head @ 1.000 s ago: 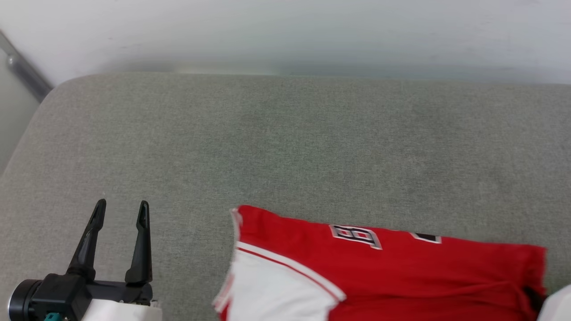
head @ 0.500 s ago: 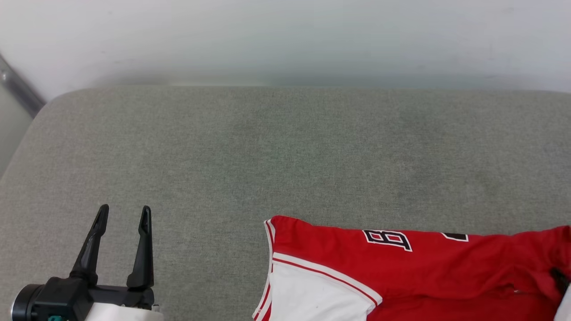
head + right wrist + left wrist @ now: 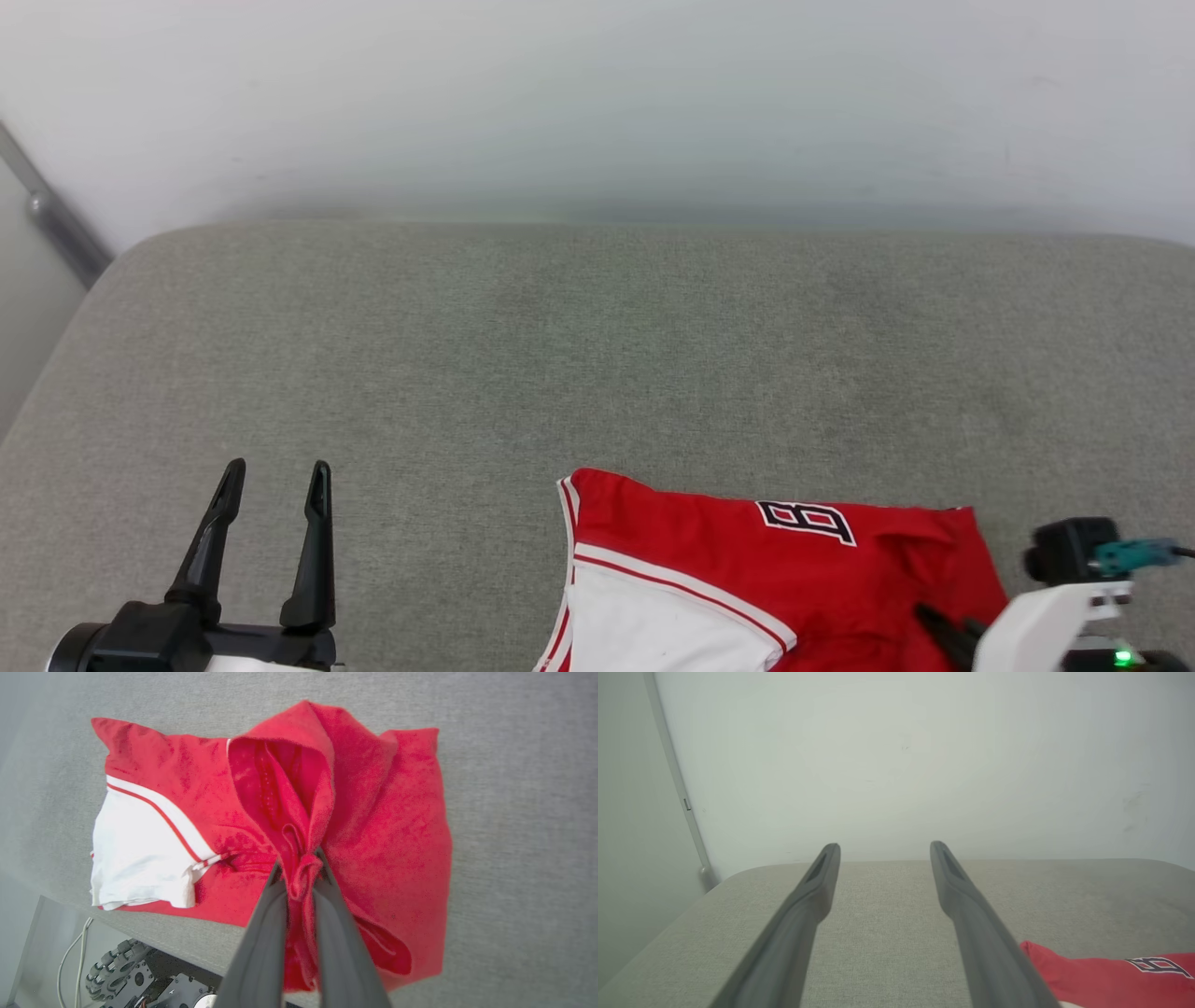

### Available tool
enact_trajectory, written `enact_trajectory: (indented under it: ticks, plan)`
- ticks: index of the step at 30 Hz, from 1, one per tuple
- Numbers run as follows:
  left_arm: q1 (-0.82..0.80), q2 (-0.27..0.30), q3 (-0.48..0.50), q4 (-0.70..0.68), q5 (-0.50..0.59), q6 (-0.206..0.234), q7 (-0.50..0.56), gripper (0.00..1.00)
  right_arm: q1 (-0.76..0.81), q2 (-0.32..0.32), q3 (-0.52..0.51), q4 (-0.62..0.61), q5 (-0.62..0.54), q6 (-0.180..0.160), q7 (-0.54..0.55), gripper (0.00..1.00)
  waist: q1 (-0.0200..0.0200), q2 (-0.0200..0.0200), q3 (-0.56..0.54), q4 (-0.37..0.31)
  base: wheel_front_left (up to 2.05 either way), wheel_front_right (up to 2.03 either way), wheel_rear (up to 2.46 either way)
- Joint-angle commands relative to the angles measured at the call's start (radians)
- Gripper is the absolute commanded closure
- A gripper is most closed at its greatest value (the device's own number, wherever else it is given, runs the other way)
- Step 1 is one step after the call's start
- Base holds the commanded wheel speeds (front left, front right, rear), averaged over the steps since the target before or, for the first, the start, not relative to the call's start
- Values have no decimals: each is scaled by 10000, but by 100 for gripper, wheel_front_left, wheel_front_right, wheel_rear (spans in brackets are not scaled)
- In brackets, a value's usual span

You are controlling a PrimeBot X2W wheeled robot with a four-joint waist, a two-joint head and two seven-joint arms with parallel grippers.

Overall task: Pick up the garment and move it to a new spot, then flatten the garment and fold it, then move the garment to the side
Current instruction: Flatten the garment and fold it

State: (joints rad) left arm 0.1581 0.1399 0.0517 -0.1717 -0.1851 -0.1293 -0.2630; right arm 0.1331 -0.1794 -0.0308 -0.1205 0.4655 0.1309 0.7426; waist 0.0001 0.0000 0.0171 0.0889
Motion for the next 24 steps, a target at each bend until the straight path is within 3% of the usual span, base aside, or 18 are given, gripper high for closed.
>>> enact_trajectory:
  ticks: [1, 8, 14, 24]
  plan:
    - [116, -45, -9, 1, -9, -9, -22, 0, -3, 249, 254, -147, 123, -4, 127, 100, -1, 0, -66, 71, 0, 0, 0]
    - [106, -32, -62, -23, -37, -9, -22, 0, -707, 1223, 1362, -187, 769, -4, 357, 100, -1, 0, -106, 331, 0, 0, 0]
    - [-26, 8, -110, 11, -34, -9, -22, 0, -1281, 1298, 2205, 496, 1683, -4, -130, 100, -1, 0, -23, 616, 0, 0, 0]
    - [-176, 32, -149, 84, -86, -9, -22, 0, -2095, 1300, 3338, 2360, 2230, -3, -1411, 100, -1, 0, 205, 1021, 0, 0, 0]
